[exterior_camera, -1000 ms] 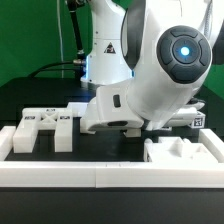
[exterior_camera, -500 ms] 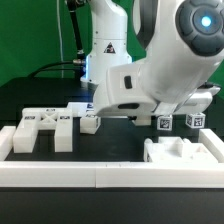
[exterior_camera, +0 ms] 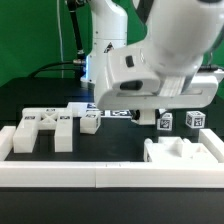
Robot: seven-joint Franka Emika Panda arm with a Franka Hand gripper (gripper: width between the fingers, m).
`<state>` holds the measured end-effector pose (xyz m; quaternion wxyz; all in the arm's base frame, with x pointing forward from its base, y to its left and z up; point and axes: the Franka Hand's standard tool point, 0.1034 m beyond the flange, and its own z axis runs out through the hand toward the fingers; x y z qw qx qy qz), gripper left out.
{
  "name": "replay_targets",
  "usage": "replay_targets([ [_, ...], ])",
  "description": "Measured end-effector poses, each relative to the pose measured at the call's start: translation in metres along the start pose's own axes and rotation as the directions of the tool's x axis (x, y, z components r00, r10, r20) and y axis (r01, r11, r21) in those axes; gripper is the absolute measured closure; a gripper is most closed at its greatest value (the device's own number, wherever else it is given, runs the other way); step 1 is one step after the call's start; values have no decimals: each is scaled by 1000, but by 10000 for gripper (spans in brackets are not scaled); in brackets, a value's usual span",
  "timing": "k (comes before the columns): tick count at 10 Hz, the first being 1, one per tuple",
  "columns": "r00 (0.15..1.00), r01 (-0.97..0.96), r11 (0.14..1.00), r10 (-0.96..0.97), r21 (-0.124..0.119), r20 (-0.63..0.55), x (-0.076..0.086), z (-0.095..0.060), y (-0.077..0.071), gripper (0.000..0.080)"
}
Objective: Assemble chair
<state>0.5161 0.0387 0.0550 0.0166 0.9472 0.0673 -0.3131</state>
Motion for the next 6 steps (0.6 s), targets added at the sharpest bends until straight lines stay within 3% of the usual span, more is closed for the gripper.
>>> replay_targets([
  [4,978,1,1000,-3,-9,-210,8,-53,-1,509],
  [5,952,1,1000,-5,-14,-306,15,-62,-1,509],
  [6,931,-1,1000,-5,-17,-365,16,-61,0,509],
])
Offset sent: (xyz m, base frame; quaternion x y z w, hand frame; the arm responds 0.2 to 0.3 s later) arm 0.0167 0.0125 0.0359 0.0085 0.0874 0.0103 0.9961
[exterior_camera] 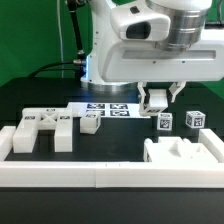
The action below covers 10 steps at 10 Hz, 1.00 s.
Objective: Assemble chair
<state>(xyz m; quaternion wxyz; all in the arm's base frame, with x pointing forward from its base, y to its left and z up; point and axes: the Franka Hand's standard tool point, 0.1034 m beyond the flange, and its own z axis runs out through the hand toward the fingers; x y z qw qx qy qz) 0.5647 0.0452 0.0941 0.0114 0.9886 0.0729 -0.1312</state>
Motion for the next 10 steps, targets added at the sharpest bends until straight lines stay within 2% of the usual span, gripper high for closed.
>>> replay_targets([
  [3,981,-2,1000,0,-10,-192,8,-2,0,509],
  [4,976,3,1000,-6,-12,-218,7,-10,-5,509],
  [6,935,3,1000,-8,-17,-354,20,-28,-13,509],
  [8,915,-17,1000,13,-6,-403,27,-41,-27,509],
  [10,911,-10,1000,5,-11,-413,27,-39,-25,509],
])
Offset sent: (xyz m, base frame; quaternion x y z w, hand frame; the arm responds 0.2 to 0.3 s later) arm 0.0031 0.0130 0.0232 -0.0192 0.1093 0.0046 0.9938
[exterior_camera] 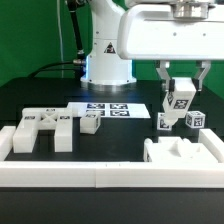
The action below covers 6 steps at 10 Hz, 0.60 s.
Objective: Assemble chair
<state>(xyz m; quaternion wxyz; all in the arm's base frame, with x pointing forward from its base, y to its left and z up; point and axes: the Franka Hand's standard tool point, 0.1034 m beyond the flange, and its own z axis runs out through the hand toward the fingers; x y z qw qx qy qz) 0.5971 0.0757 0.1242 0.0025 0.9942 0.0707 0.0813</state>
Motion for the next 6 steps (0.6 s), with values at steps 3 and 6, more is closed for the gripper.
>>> replay_targets([
  [3,1000,9,1000,-9,7,1,8,-7,-9,509],
  [6,1000,10,1000,-10,24,-8,42,-12,-45,509],
])
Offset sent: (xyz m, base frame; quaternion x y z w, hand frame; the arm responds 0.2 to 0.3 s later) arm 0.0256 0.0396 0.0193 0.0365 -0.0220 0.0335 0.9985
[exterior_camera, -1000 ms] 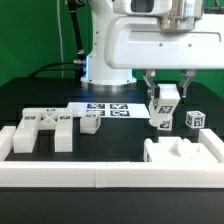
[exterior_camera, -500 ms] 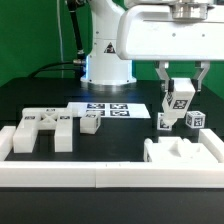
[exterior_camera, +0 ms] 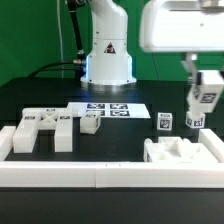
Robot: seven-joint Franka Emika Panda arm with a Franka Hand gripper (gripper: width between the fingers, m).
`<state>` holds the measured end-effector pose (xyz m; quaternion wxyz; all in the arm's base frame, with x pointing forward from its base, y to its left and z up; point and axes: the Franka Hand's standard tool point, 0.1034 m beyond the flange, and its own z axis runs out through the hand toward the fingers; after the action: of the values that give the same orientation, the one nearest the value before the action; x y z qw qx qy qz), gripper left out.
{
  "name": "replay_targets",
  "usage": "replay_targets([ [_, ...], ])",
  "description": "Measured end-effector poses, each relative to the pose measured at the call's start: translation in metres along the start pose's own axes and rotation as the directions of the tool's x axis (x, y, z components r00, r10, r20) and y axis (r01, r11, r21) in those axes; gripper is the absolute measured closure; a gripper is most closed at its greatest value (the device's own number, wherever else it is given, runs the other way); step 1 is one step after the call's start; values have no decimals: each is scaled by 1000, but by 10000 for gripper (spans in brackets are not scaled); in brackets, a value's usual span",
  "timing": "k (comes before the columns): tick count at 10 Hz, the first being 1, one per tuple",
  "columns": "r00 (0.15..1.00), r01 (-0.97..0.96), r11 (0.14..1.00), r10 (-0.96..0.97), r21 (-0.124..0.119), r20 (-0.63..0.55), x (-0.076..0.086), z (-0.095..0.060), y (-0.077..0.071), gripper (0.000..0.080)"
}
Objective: Assemble chair
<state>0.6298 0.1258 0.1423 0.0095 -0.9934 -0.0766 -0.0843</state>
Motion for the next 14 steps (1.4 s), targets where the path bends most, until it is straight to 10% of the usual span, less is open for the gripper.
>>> replay_targets([
  [8,892,61,998,-62,-16,-447,15,10,3,509],
  [14,890,98,994,-108,-47,-443,6,26,16,509],
])
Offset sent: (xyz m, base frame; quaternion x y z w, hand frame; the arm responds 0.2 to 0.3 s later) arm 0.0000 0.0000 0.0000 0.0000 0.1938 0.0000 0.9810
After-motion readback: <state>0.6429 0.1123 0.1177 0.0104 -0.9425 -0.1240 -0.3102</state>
